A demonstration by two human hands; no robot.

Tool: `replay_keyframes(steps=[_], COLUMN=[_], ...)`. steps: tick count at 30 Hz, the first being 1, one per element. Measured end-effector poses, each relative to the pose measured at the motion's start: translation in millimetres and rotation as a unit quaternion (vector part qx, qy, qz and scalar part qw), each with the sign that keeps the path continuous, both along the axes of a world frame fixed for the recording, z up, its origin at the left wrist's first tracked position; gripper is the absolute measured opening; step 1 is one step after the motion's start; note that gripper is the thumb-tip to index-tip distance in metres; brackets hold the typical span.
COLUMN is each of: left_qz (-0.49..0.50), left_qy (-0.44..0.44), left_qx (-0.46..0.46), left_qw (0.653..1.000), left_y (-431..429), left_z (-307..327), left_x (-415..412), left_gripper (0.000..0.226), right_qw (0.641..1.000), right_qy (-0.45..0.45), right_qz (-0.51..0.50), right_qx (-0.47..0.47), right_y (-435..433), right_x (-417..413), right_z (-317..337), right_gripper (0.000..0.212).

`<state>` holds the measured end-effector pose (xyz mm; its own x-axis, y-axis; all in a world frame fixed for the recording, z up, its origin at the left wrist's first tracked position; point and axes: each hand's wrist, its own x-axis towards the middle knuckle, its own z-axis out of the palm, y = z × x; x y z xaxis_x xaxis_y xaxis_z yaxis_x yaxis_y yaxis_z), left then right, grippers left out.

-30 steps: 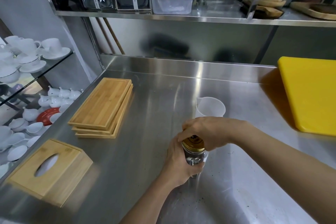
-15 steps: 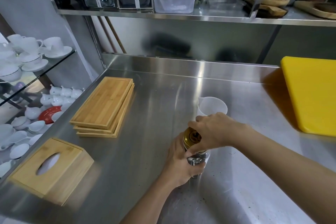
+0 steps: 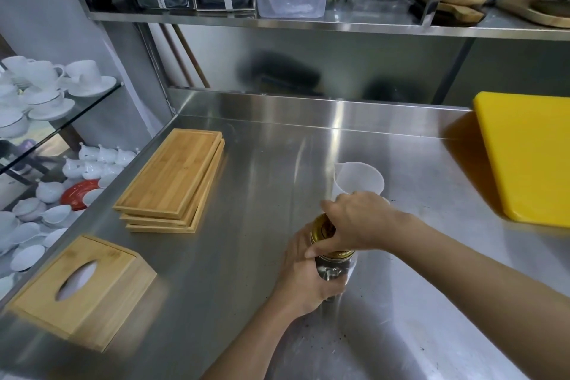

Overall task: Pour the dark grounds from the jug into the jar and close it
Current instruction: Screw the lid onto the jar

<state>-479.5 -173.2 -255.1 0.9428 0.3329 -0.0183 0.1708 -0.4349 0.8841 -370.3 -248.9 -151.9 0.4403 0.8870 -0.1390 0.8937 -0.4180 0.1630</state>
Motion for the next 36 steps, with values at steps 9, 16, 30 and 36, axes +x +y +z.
replay_keyframes(steps=[9,16,30,36], left_qz=[0.026,0.017,0.017,0.032], left_qy=[0.016,-0.002,-0.007,-0.004], left_qx=[0.002,0.023,0.035,0.022], left_qw=[1.000,1.000,0.999,0.999], left_y=[0,0,-1,-1], left_z=[-7,-11,-13,-11], left_x=[2,2,1,2], left_gripper=[0.091,0.088,0.092,0.082], right_qw=[0.986,0.999,0.998,0.988], right_qy=[0.135,0.043,0.035,0.131], right_qz=[0.068,-0.031,0.003,0.035], right_qx=[-0.070,0.009,-0.044,-0.079], right_y=[-3,-6,-5,-9], right_x=[5,2,1,5], right_z=[16,3,17,22], right_gripper=[0.067,0.093,0.077,0.074])
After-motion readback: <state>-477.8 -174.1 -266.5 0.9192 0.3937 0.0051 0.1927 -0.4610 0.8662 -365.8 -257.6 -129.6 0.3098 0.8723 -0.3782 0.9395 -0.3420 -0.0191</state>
